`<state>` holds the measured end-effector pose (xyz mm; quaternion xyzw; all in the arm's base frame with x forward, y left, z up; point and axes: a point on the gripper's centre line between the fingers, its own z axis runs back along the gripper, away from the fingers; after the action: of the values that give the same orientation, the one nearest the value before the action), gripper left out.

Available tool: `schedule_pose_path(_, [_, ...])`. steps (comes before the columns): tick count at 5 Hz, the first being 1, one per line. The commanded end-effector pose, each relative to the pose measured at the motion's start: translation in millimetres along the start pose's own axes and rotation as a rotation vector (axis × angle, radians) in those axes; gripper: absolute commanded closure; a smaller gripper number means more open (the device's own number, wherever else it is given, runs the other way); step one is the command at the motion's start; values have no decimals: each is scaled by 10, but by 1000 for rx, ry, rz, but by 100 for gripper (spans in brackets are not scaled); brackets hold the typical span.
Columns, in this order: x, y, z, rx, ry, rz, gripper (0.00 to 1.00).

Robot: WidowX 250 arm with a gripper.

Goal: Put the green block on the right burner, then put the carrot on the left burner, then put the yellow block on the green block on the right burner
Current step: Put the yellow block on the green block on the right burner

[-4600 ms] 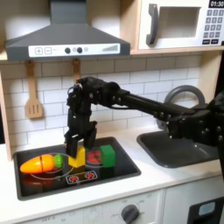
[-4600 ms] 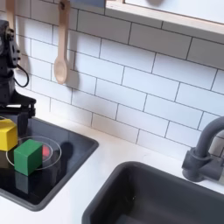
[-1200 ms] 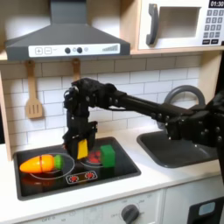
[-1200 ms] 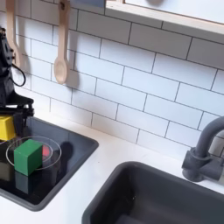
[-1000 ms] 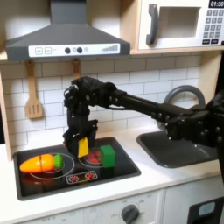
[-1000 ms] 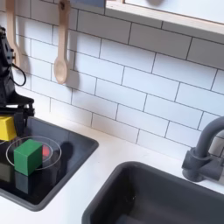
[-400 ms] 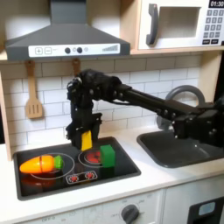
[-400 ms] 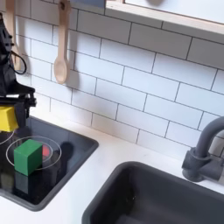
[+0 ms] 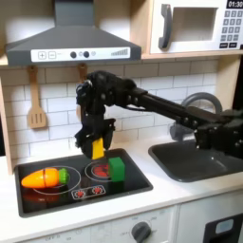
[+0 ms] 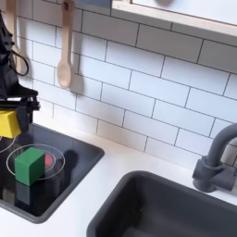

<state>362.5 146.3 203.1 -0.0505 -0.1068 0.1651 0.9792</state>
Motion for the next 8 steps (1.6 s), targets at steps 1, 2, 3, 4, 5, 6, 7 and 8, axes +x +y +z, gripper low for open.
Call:
schedule_pose_path(1, [-99,-30,-1,-10,11,-26,100])
schedule_pose_path(2, [-164,-55,-5,-3,13,-59,100])
schedule_pose_path(3, [-213,-40,-42,-13,28,-59,100])
schedule_pose_path(4, [-280,-51,-31,-10,22,-78,100])
schedule_pose_path(5, [-325,-56,8,-10,13,-84,100])
schedule_pose_path(6, [-354,-83,3,-14,14,-91,100])
schedule_pose_path(7, [-360,-90,-4,-10,18,-90,100])
schedule_pose_path(8, [-345,-163,-17,-10,18,-100,100])
